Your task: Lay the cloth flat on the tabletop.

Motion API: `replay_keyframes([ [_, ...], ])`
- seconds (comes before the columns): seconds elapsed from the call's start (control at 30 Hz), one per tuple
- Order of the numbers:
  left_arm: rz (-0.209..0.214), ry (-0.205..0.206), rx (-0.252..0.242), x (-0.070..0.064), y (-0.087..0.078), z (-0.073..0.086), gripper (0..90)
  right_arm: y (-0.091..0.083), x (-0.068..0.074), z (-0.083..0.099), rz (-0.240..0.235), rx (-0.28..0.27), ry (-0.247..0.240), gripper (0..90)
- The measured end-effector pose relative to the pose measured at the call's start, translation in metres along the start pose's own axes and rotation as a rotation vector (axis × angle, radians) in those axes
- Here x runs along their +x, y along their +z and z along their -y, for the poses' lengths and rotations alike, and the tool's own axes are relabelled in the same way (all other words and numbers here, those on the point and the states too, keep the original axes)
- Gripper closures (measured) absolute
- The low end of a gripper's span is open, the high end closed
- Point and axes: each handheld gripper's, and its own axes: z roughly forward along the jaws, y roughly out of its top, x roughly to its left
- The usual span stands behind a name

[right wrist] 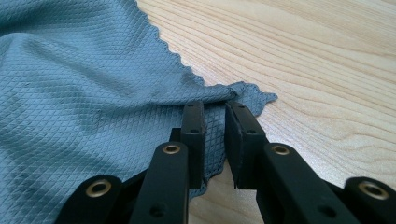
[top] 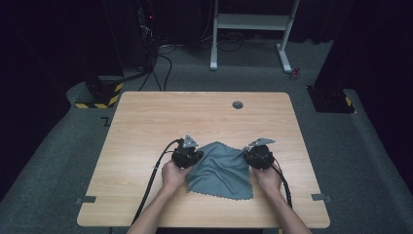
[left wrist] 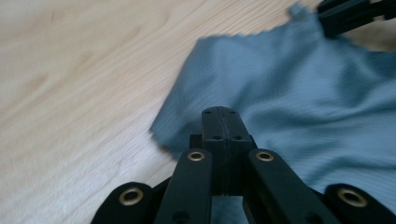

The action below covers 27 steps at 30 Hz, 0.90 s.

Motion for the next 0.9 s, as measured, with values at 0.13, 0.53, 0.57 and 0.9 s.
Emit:
replay_keyframes([
  [0.13,-0.028,0.046,0.013,-0.006,0.000,-0.004,87.8,0.000,0.000,0.000,-0.001,-0.001,0.000,77.9],
  [0.53,-0.135,-0.092,0.128,0.021,0.035,-0.010,55.3,0.000,-0.001,0.001,-0.005,-0.003,0.002,77.7],
  [0.57,-0.126,-0.088,0.132,0.020,0.037,-0.010,58.8,0.000,-0.001,0.001,-0.006,-0.003,0.002,77.8],
  [0.9,-0.099,0.032,0.082,0.003,0.027,-0.023,88.1,0.000,-0.001,0.001,-0.008,-0.009,-0.006,77.8],
])
